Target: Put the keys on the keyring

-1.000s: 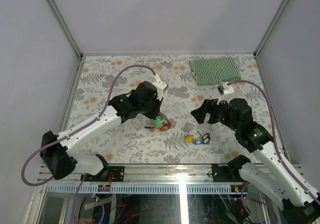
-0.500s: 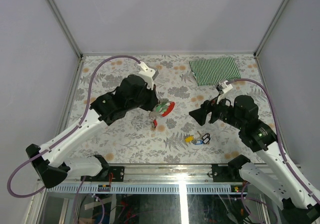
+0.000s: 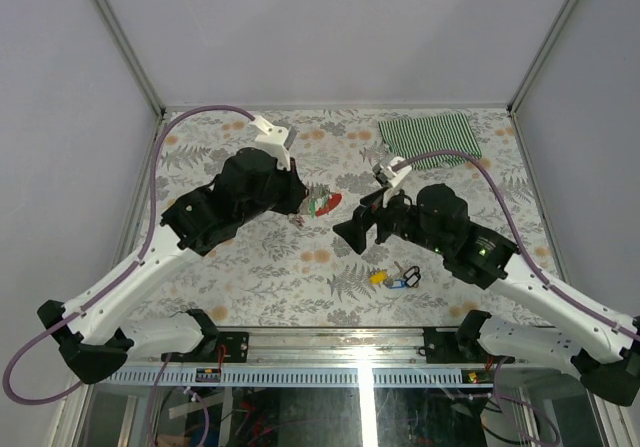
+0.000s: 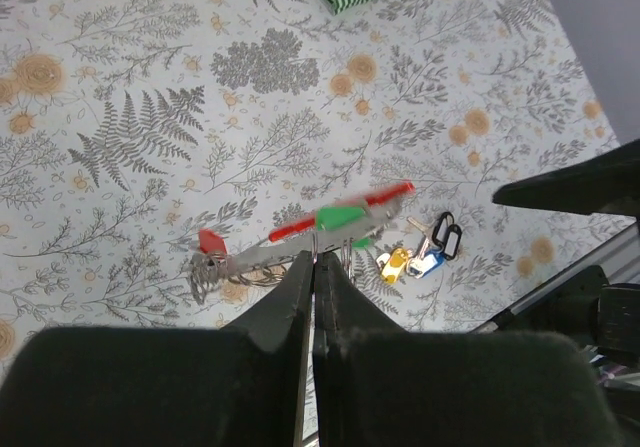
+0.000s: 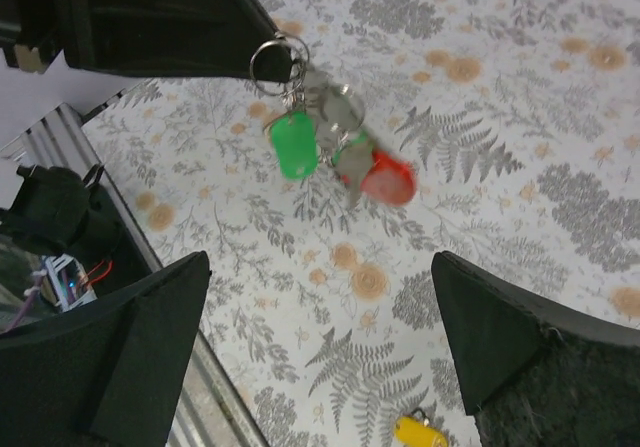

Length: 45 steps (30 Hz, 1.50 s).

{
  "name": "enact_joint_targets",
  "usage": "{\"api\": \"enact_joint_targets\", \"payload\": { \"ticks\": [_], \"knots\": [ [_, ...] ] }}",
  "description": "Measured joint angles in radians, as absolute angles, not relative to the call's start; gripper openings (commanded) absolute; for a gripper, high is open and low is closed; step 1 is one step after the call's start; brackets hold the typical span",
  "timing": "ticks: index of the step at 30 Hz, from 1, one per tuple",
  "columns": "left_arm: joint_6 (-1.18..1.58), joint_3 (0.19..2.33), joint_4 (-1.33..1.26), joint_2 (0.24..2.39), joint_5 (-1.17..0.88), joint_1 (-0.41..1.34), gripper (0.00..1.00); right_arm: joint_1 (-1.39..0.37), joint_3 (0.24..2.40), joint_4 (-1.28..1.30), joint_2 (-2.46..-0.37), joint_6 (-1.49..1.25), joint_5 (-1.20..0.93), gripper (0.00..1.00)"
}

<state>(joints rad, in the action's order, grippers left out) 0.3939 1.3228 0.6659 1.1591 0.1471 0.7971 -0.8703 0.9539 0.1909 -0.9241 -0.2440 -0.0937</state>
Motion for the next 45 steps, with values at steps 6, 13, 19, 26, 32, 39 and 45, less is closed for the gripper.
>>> {"api": "enact_joint_targets", "payload": {
  "ticks": [6,13,19,26,32,39,45],
  "knots": [
    [0.408,1.323,0.666,1.137,0.154,0.797,0.0,-0.96,0.992,0.041,-1.019,-0.136,0.057,0.99],
    [0.428,1.323,0.667,1.169,0.157,0.797,0.0,-1.003,0.999,-0.105,-1.096,0.001,0.113,0.99],
    [0.439,1.325,0.667,1.17,0.159,0.797,0.0,-1.017,1.011,-0.141,-1.136,0.073,0.116,0.99],
    [0.448,1.327,0.667,1.17,0.158,0.797,0.0,-1.02,1.036,-0.148,-1.183,0.121,0.128,1.0],
    [0.449,1.328,0.667,1.17,0.158,0.797,0.0,-1.021,1.039,-0.149,-1.199,0.141,0.178,0.98],
    [0.449,1.329,0.667,1.17,0.161,0.797,0.0,-1.025,1.039,-0.149,-1.198,0.157,0.253,0.95],
    [0.449,1.329,0.668,1.17,0.162,0.797,0.0,-1.026,1.039,-0.148,-1.19,0.16,0.317,0.94]
  ]
}}
